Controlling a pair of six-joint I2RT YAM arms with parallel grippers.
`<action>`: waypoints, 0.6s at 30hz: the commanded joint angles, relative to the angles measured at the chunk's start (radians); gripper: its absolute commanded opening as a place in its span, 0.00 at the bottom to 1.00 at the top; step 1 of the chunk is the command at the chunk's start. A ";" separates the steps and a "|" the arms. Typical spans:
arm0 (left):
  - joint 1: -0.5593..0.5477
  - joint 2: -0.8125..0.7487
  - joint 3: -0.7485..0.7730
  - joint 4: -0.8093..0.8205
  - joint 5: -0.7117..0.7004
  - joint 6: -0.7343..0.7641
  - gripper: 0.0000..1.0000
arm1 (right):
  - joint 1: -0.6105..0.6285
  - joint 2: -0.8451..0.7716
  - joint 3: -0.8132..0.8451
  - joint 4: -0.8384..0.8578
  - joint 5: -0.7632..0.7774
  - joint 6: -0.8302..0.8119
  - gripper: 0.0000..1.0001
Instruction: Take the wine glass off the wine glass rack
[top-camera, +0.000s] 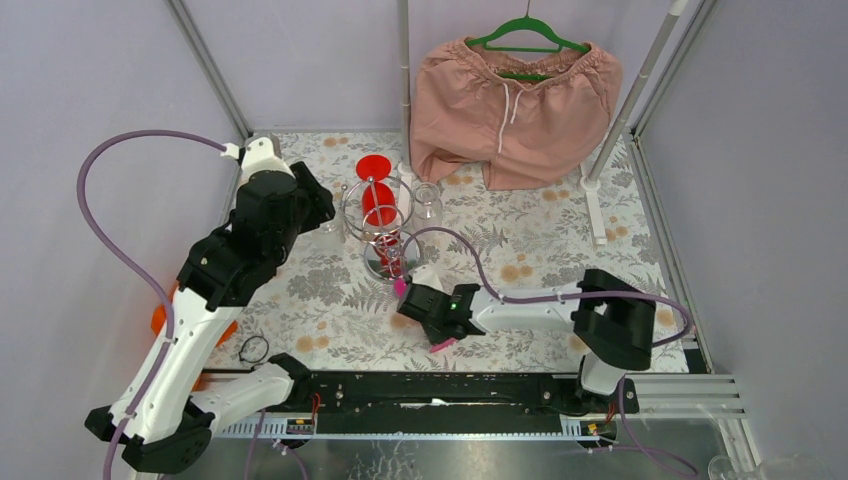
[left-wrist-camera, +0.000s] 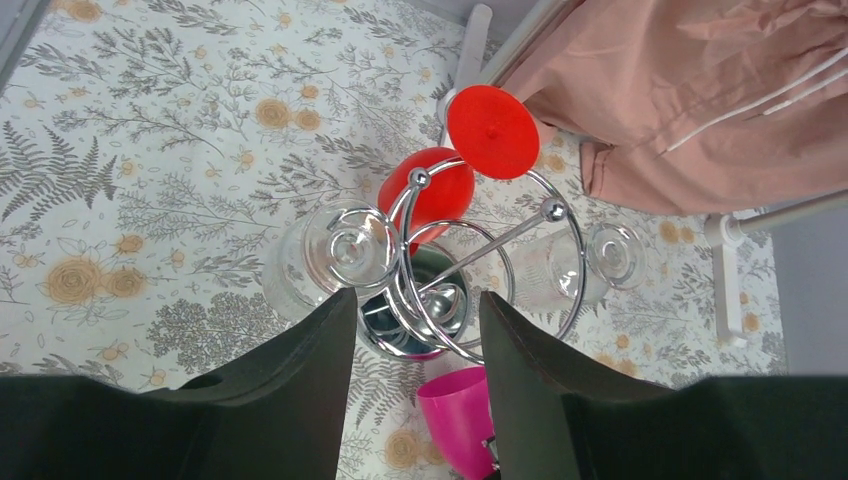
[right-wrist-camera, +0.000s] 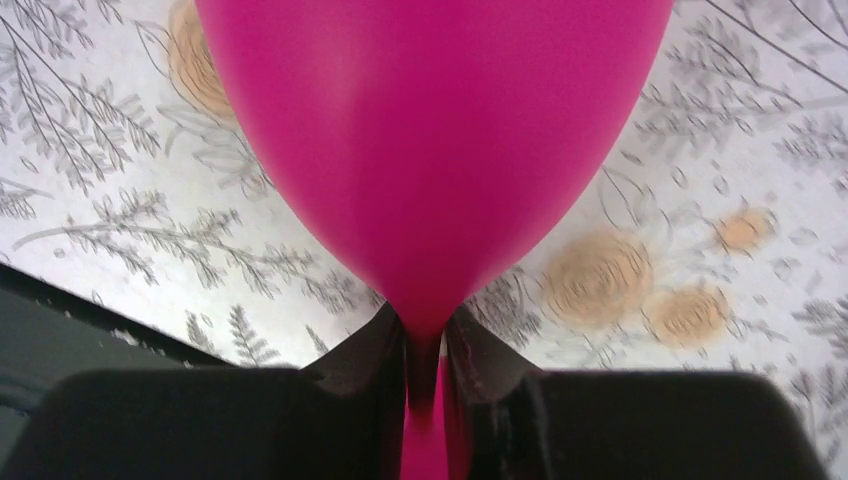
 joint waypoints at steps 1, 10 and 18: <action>0.002 -0.026 -0.008 0.041 0.063 0.005 0.56 | 0.044 -0.153 -0.044 -0.081 0.120 0.069 0.00; 0.002 -0.040 0.016 0.153 0.471 0.015 0.55 | 0.213 -0.459 -0.086 -0.204 0.388 0.171 0.00; 0.002 -0.029 0.075 0.177 0.700 0.007 0.57 | 0.463 -0.476 0.064 -0.351 0.746 0.150 0.00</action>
